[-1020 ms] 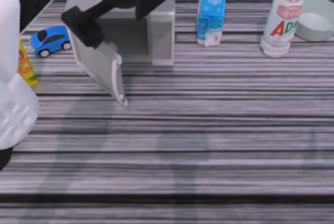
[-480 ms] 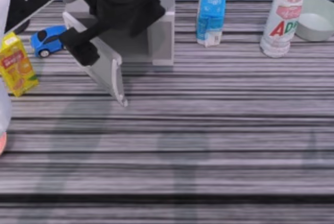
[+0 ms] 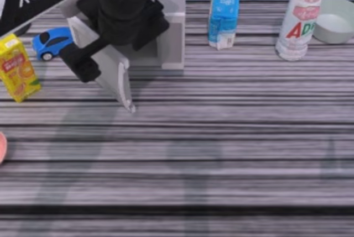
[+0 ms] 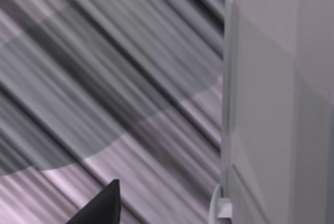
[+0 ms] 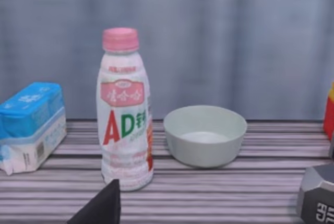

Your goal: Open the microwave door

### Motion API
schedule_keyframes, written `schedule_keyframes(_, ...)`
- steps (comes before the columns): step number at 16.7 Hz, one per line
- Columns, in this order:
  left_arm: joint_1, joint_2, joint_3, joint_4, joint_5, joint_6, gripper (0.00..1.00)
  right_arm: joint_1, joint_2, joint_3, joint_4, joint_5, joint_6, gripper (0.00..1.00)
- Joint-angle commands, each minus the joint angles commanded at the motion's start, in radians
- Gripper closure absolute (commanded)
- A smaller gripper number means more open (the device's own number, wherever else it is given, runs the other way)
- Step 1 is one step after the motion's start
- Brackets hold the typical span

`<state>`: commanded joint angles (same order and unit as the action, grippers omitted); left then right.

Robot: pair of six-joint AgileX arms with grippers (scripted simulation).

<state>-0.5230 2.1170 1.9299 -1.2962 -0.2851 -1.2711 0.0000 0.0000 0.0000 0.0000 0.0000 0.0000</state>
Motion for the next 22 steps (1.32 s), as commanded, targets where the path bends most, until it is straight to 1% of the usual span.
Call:
schedule_keyframes(5,0.000,-0.001,-0.002,0.001,0.000,0.000,0.00,0.000,0.000,0.000,0.000,0.000,0.000,0.00)
schedule_keyframes(18,0.000,-0.001,-0.002,0.001,0.000,0.000,0.98,0.000,0.000,0.000,0.000,0.000,0.000,0.00)
schedule_keyframes(19,0.000,-0.001,-0.002,0.001,0.000,0.000,1.00,0.000,0.000,0.000,0.000,0.000,0.000,0.00)
schedule_keyframes(22,0.000,-0.001,-0.002,0.001,0.000,0.000,1.00,0.000,0.000,0.000,0.000,0.000,0.000,0.00)
